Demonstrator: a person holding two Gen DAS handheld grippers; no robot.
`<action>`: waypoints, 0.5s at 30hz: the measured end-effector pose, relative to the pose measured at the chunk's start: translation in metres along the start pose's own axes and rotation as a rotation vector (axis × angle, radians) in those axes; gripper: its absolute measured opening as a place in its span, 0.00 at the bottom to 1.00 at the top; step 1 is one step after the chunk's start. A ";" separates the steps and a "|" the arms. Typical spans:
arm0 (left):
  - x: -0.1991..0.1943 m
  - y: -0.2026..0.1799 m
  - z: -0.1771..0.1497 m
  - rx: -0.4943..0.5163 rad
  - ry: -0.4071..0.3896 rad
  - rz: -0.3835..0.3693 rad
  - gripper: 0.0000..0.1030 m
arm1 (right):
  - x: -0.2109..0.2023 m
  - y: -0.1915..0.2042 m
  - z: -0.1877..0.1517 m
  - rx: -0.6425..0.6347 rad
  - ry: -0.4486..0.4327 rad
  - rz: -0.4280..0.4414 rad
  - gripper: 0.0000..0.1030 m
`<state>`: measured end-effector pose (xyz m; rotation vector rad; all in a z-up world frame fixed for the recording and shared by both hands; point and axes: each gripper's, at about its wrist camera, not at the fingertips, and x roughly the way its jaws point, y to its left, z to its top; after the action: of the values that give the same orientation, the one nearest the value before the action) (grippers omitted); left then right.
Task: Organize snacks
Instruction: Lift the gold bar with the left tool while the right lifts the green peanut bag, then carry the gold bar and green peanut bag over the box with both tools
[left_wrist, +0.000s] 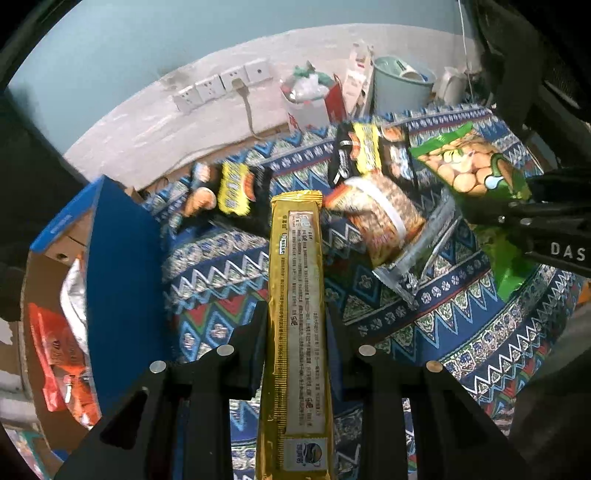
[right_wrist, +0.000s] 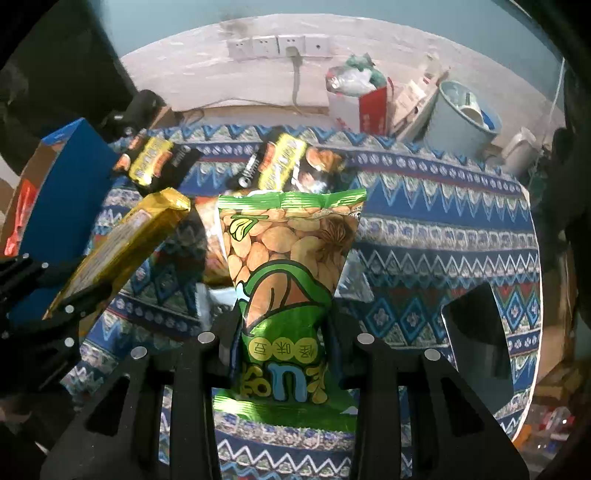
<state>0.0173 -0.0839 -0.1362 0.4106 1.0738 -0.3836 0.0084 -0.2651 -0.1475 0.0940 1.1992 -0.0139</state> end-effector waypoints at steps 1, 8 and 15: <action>-0.004 0.002 -0.001 -0.003 -0.008 0.004 0.28 | -0.002 0.003 0.002 -0.007 -0.007 0.001 0.33; -0.018 0.022 0.004 -0.033 -0.051 0.024 0.28 | -0.016 0.021 0.011 -0.039 -0.049 0.021 0.33; -0.040 0.052 0.007 -0.103 -0.085 0.023 0.28 | -0.032 0.038 0.022 -0.065 -0.093 0.048 0.33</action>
<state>0.0313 -0.0391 -0.0904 0.3121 1.0008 -0.3210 0.0195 -0.2307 -0.1075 0.0642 1.1033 0.0617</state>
